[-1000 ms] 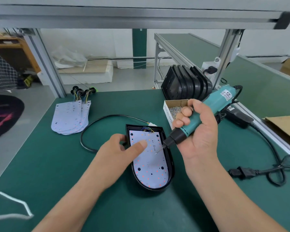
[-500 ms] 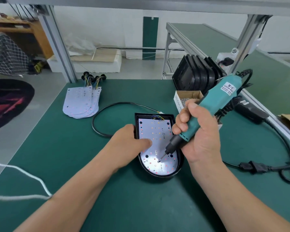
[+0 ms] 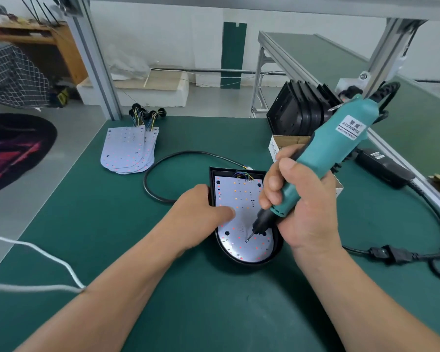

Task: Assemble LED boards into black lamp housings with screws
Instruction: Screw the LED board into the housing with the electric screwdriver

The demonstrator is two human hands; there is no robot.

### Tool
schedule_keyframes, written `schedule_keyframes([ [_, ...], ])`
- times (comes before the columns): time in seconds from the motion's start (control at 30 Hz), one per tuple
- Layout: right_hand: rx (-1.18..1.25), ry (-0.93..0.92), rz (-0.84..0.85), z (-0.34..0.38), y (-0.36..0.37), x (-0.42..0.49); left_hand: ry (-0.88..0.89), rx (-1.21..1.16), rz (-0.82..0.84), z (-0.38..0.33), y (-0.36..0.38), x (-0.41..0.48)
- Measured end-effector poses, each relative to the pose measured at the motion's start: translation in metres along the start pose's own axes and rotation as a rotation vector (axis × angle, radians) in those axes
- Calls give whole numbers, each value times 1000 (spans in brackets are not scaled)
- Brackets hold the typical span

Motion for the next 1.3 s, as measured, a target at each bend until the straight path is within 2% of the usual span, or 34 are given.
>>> schedule_keyframes([
  [0.13, -36, -34, 131, 5, 15, -5, 1, -11, 14, 1, 3, 2],
  [0.47, -94, -76, 288, 7, 29, -7, 9, 37, 29, -4, 4, 2],
  [0.67, 5, 3, 263, 5, 20, -5, -14, 50, 34, -4, 3, 2],
  [0.87, -51, -143, 287, 22, 23, -6, -4, 36, 37, -2, 2, 4],
  [1.0, 96, -124, 185, 24, 10, 2, 5, 42, 45, -4, 1, 1],
  [1.13, 271, -18, -42, 15, -21, 15, -97, -159, -17, -3, -7, -1],
  [1.23, 336, 2, -172, 12, -40, 21, -125, -493, -183, -1, -25, 2],
  [1.3, 364, 2, -208, 11, -46, 23, -116, -787, -219, -2, -32, 2],
])
Point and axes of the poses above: each hand's wrist, its own x-axis towards the middle knuckle, its own y-axis out of the palm, z = x × y, the point moved 6 cm from there along x, towards the middle knuckle, and after that the axes turned 10 degrees about -x, right-handed, at the moved point
